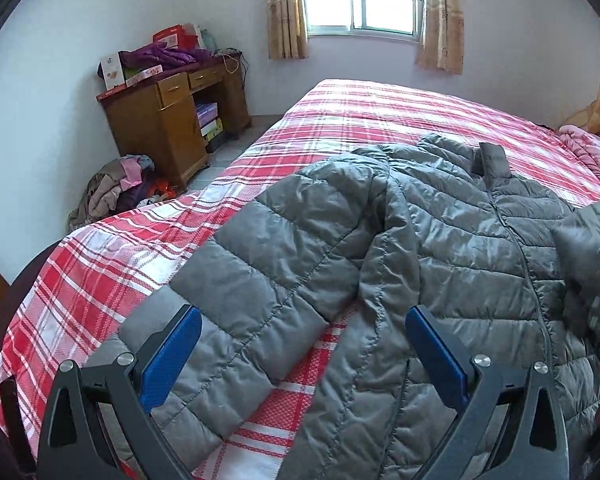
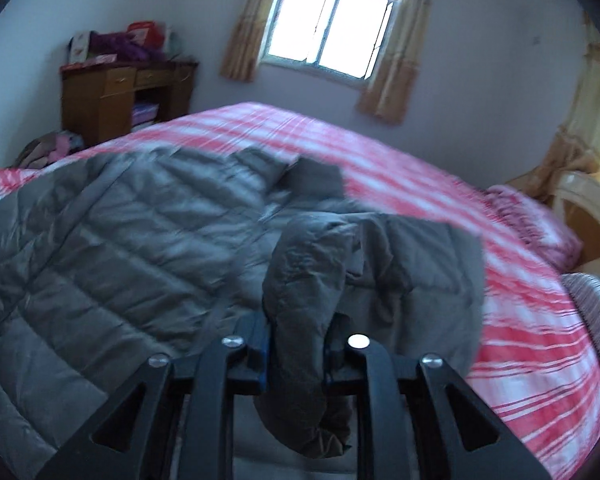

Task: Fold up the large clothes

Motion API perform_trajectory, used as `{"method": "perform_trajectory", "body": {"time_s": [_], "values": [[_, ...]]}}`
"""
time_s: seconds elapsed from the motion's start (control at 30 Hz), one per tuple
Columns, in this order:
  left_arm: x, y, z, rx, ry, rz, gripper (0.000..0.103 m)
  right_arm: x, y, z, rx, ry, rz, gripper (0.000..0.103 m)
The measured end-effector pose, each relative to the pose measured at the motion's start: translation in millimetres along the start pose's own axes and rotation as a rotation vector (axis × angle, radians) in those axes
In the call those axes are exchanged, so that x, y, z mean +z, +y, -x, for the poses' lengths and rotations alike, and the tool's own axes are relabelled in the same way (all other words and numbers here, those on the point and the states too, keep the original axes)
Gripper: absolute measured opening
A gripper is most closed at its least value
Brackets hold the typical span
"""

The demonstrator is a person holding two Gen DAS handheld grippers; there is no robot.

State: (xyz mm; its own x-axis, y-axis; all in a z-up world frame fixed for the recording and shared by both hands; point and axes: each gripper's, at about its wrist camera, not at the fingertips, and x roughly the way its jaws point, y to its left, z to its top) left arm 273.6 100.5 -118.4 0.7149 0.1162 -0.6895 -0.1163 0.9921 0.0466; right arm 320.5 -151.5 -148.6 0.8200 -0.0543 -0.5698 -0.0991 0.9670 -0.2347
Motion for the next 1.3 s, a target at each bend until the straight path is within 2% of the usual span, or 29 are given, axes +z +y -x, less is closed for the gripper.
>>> {"method": "perform_trajectory", "body": {"time_s": [0.07,0.13,0.2,0.3,0.37,0.4,0.5,0.6,0.63,0.7,0.77,0.83,0.87,1.0,1.17,1.3], "values": [[4,2,4,0.011,-0.012,-0.009,0.102,-5,6,7,0.079,0.002,-0.008,0.066],[9,2,8,-0.001,-0.015,-0.004,0.102,-12,10,27,0.133,-0.034,0.002,0.076],[16,-4,13,-0.023,-0.017,0.001,0.102,-20,5,55,0.164,-0.078,0.027,0.077],[26,-30,21,-0.082,-0.023,-0.020,0.102,-31,-12,75,0.157,-0.118,-0.001,0.085],[31,-52,22,-0.135,-0.009,-0.037,0.102,-39,-37,78,0.125,-0.129,-0.068,0.088],[34,-69,20,-0.176,0.007,-0.048,0.102,-47,-54,77,0.082,-0.127,-0.101,0.088],[37,-111,11,-0.234,0.037,-0.082,0.102,-62,-85,59,-0.056,-0.057,-0.153,0.088],[34,-155,-9,-0.275,0.087,-0.113,0.102,-82,-112,44,-0.126,-0.001,-0.221,0.088],[32,-170,-17,-0.302,0.110,-0.123,0.102,-87,-118,41,-0.130,0.010,-0.237,0.088],[26,-198,-34,-0.284,0.128,-0.162,0.101,-97,-130,35,-0.123,0.038,-0.279,0.088],[21,-217,-48,-0.288,0.147,-0.188,0.085,-104,-138,30,-0.113,0.057,-0.322,0.088],[14,-234,-65,-0.317,0.208,-0.219,0.036,-110,-143,26,-0.100,0.083,-0.353,0.090],[13,-238,-68,-0.338,0.219,-0.222,0.025,-113,-145,23,-0.092,0.102,-0.371,0.091],[16,-236,-54,-0.313,0.158,-0.254,0.014,-127,-160,19,-0.060,0.145,-0.433,0.091],[26,-206,-29,-0.233,0.023,-0.292,0.014,-133,-164,21,-0.047,0.148,-0.452,0.093],[28,-185,-41,-0.148,0.001,-0.319,0.014,-132,-160,20,-0.063,0.157,-0.435,0.094]]}}
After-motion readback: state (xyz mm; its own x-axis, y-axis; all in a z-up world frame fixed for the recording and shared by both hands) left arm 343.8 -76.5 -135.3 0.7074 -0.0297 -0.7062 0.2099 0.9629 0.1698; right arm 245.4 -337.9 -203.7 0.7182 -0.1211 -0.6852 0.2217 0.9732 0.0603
